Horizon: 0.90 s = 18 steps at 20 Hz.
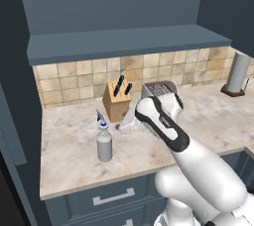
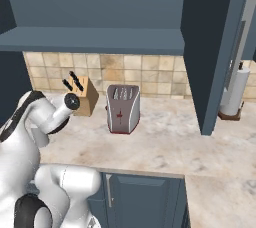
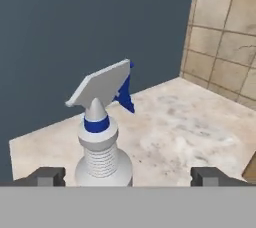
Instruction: Move the cutting board and knife to the sink. Then move spray from the cabinet to the counter.
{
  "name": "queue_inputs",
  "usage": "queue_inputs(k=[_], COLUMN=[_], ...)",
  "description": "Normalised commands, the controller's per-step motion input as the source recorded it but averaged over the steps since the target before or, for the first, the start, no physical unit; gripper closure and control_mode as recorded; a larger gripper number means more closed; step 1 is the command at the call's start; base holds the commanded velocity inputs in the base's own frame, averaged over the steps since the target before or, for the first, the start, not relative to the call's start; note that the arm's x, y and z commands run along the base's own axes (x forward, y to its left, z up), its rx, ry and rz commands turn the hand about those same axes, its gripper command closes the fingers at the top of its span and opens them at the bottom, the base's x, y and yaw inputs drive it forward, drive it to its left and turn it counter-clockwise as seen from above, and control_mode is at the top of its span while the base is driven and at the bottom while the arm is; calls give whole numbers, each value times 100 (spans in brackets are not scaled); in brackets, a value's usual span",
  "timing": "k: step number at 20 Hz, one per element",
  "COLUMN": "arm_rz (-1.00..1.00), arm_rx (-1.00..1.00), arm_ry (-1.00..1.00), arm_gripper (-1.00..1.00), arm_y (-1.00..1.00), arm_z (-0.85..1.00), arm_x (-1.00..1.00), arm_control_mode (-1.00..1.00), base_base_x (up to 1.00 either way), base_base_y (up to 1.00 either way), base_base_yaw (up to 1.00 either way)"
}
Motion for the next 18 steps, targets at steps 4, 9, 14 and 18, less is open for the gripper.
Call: queue_inputs(k=[4,9,14,18], arm_rz=[-41,-46,-47,-37], arm_rx=[-10,-9,-5,-1], arm_ry=[3,2,0,-1], arm_gripper=[-100,-100,-100,-100], arm_y=[-7,-18,-21,-17], arm_z=[62,52,55,69], arm_x=[-8,-27,-41,-52], arm_control_mode=[-100,-100,-100,-100], base_base_x=[0,0,0,0], base_base_y=[0,0,0,0], base_base_yaw=[0,0,0,0])
